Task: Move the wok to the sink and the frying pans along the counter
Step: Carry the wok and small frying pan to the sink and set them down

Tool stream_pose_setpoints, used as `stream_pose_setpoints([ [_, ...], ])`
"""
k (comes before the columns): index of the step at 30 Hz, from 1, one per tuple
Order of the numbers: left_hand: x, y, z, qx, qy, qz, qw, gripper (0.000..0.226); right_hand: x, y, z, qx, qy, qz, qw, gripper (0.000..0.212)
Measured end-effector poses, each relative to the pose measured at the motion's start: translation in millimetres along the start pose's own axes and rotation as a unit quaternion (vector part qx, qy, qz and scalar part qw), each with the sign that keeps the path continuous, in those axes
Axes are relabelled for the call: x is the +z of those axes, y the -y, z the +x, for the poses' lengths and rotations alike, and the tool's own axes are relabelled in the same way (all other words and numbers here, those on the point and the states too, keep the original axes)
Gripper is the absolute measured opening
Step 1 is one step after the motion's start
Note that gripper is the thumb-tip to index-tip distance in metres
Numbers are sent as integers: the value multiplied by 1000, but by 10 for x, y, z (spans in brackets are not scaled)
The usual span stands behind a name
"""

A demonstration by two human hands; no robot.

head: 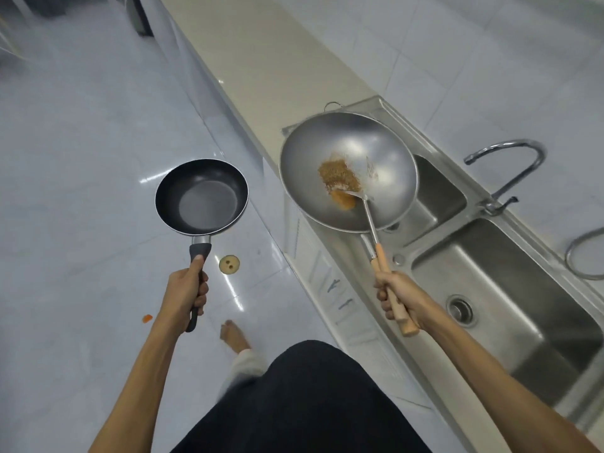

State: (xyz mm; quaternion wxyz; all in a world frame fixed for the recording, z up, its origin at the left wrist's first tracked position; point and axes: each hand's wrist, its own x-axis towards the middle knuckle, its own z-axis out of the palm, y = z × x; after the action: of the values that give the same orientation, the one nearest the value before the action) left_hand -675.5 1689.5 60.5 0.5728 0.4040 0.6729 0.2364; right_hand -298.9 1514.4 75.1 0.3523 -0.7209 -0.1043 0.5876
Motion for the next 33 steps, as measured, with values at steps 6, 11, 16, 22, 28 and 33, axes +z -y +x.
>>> stream_pose_setpoints([
  [6, -170, -954, 1370, 13, 46, 41, 998, 44, 734, 824, 778, -2, -38, 59, 998, 14],
  [11, -394, -1786, 2408, 34, 106, 104, 988, 44, 1421, 1450, 1254, 5, -87, 134, 987, 25],
  [16, -384, -2477, 3344, 55, 157, 157, 973, 46, 1861, 1883, 1705, 13, -139, 177, 974, 19],
  [22, 82, -3077, 4365, 52, 209, 193, 957, 43, 2029, 2319, 2324, 16, -196, 227, 954, 23],
  [28, 609, -3693, 5071, 52, 259, 223, 938, 41, 2112, 2746, 2739, 29, -255, 244, 935, 20],
  [33, 994, -4302, 5596, 85, 301, 261, 913, 43, 2206, 3118, 2933, 44, -288, 268, 918, 20],
])
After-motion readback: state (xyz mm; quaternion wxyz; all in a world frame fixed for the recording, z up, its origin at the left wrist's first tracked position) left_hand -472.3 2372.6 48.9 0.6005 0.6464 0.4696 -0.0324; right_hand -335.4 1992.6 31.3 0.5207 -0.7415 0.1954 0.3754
